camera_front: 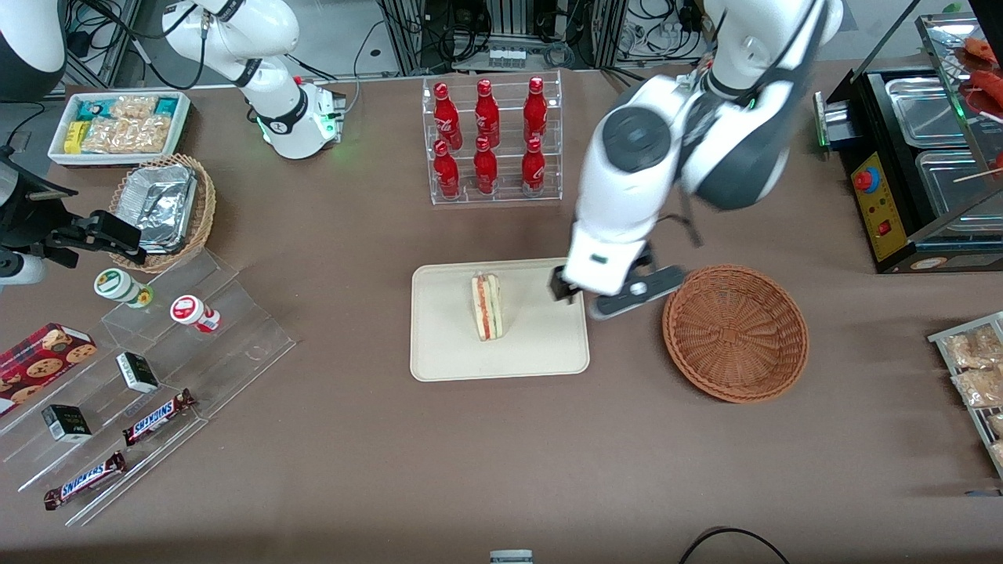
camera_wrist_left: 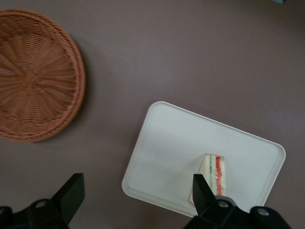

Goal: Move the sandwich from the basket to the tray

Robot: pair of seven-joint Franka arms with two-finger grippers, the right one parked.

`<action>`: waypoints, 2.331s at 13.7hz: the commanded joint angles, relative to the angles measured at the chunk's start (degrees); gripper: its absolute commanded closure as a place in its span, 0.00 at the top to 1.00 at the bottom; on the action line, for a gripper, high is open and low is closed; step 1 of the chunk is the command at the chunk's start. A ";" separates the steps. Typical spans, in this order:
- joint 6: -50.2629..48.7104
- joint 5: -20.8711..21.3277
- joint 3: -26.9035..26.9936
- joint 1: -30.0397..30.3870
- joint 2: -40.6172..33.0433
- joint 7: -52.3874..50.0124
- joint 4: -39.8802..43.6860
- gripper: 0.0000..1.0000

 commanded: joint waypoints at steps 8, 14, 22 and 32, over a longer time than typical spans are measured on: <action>-8.52 -1.48 -0.28 17.85 -21.35 25.93 -14.34 1.00; -10.99 -0.86 2.78 23.75 -21.88 42.36 -13.99 1.00; -11.35 -1.39 6.84 23.32 -16.10 50.30 -6.98 1.00; -13.81 -3.15 6.57 22.88 -16.52 51.18 -4.76 1.00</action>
